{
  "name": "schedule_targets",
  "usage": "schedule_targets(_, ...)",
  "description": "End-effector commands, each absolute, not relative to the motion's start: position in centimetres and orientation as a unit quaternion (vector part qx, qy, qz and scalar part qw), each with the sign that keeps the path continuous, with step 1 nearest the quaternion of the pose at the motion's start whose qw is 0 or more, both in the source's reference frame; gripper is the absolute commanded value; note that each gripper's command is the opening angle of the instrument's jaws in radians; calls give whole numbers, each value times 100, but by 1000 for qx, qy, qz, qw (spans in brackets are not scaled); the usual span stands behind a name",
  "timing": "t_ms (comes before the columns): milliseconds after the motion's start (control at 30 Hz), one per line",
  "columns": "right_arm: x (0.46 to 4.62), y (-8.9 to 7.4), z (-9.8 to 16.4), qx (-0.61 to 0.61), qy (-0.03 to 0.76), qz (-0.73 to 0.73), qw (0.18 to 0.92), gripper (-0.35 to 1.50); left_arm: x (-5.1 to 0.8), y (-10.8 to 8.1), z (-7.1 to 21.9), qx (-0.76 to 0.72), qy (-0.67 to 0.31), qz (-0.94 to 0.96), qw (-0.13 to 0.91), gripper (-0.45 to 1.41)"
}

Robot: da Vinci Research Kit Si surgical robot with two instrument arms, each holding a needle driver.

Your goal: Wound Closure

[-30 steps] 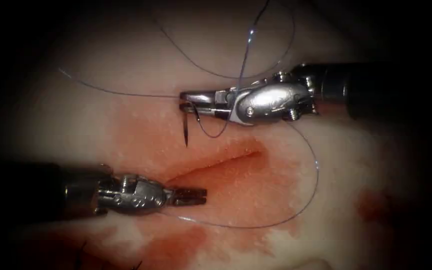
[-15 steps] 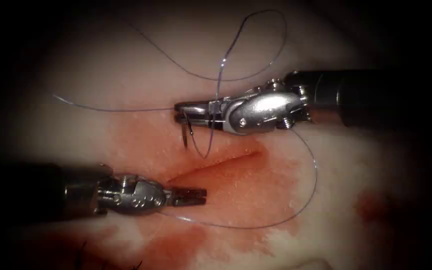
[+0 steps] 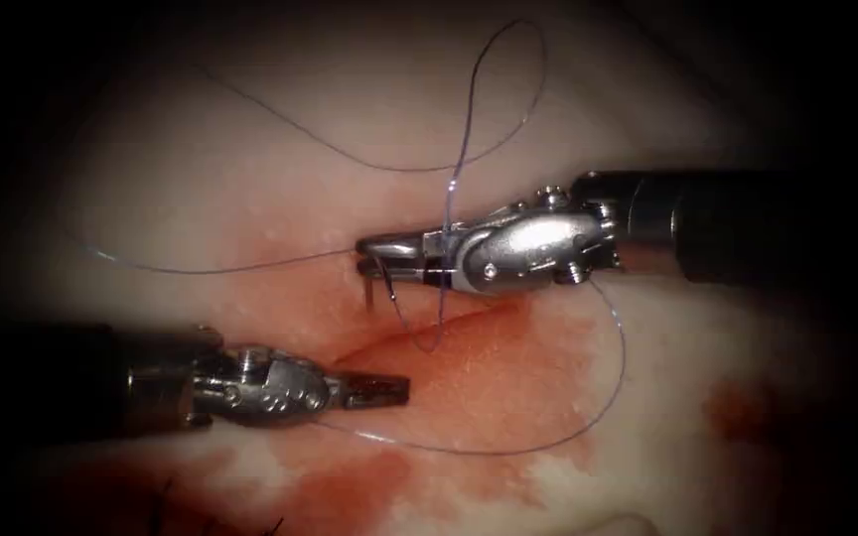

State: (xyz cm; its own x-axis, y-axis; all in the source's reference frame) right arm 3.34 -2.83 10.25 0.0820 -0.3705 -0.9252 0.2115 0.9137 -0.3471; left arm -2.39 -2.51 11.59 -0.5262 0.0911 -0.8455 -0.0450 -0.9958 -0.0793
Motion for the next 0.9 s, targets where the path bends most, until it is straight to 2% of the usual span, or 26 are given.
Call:
schedule_targets(33,343,-281,1026,-61,650,-199,731,-35,-244,-253,1165,-485,-24,873,39,-2)
schedule_targets(900,344,-293,1034,32,639,-142,755,-35,-243,-253,1165,-485,-24,873,39,-2)
